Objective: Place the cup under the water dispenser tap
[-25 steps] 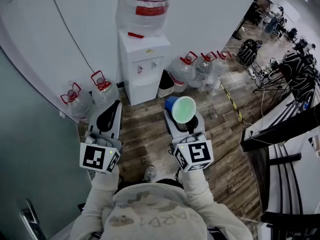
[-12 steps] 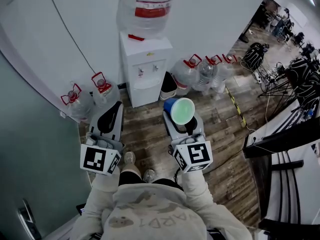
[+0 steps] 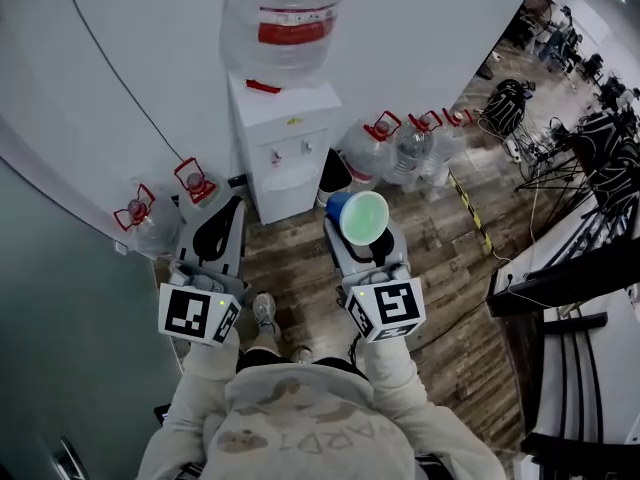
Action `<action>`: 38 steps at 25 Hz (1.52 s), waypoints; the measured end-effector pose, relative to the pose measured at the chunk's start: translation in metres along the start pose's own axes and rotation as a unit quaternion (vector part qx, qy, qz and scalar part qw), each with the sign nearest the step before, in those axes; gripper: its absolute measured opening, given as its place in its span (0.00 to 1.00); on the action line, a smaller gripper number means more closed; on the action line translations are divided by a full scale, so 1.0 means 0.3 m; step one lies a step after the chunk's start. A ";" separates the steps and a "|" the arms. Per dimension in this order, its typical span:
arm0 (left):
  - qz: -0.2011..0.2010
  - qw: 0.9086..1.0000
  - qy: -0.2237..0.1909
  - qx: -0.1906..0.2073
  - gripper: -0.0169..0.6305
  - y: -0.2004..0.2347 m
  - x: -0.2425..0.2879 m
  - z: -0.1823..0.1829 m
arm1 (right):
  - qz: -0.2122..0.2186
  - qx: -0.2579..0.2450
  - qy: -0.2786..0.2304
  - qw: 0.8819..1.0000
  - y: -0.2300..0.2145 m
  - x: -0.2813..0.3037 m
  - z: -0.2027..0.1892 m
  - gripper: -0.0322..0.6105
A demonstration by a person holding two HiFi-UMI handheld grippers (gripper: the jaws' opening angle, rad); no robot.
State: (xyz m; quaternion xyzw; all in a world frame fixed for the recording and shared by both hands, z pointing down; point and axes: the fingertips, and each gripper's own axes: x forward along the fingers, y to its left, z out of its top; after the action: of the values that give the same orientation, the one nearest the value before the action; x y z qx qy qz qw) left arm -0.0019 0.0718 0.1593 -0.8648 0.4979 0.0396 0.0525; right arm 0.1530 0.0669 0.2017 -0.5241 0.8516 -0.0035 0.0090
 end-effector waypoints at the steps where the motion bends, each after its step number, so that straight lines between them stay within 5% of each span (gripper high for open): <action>1: -0.003 1.000 0.000 0.000 0.04 0.018 0.026 -0.003 | -0.002 0.000 0.001 1.000 -0.011 0.029 0.001 0.45; 23: -0.062 0.998 0.006 -0.002 0.04 0.424 0.465 -0.089 | -0.052 0.006 0.008 0.999 -0.132 0.587 -0.018 0.45; 38: -0.094 0.995 0.030 -0.022 0.03 0.602 0.618 -0.262 | -0.069 0.011 0.064 0.995 -0.170 0.847 -0.208 0.45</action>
State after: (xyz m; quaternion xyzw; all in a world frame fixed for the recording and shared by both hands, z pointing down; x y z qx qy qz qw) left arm -0.0640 -0.1874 0.2054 -0.9093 0.4151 0.0192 0.0216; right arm 0.0829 -0.1831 0.2619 -0.5805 0.8120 -0.0472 -0.0397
